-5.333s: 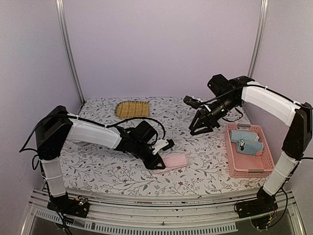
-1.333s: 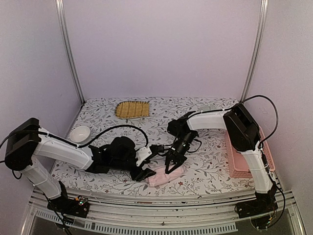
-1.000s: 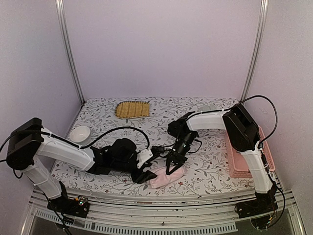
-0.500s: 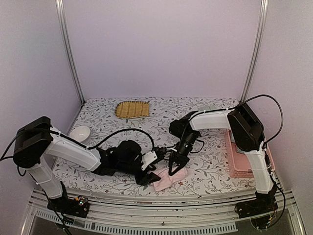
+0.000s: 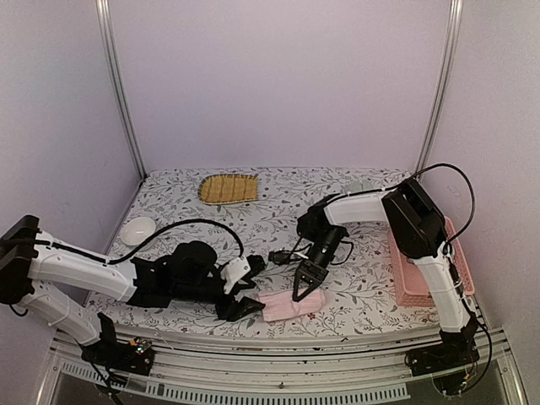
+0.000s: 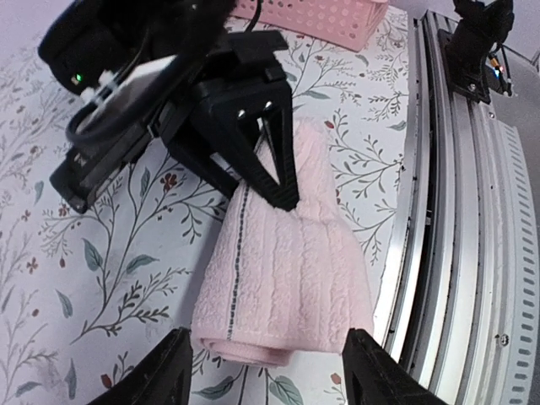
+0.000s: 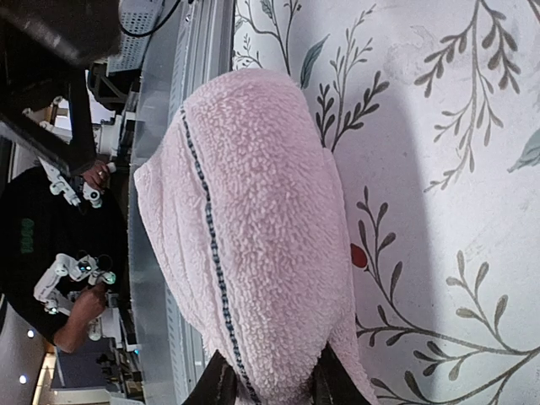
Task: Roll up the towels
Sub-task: Roll the towel at the center of the board.
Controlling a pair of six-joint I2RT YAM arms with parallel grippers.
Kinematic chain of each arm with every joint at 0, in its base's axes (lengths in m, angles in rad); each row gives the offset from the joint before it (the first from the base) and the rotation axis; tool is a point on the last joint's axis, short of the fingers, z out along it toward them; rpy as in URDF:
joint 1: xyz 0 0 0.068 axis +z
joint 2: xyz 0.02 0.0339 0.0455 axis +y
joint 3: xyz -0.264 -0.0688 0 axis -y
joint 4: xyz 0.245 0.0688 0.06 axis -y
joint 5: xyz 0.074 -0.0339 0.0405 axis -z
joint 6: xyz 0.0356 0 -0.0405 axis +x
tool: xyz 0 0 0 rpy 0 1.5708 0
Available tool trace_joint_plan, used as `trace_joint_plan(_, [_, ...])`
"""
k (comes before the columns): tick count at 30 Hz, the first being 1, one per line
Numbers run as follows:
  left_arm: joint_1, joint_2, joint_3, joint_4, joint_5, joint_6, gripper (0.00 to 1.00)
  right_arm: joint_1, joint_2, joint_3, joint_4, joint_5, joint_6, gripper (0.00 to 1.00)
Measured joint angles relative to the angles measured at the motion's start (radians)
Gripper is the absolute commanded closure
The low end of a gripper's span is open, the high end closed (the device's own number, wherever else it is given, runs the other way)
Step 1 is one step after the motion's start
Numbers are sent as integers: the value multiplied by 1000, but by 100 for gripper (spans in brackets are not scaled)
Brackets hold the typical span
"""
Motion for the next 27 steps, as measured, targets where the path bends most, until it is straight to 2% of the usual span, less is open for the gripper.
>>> trace_joint_plan(5, [-71,41,92,-63,-65,97,39,-21,61,41,-79,-73,-4,89])
trace_joint_plan(12, [-152,265,237,-113,-163,245,36,-39,105,49,-131,-136,12,88])
trace_joint_plan(17, [-187,399,297,-100,-329,341,38,-43,107,49,-137,-137,23,88])
trace_joint_plan(24, [-223,472,297,-17,-543,446,58,-45,107,48,-137,-140,29,82])
trace_joint_plan(27, [-236,480,287,15,-598,472,67,-45,107,48,-138,-142,29,67])
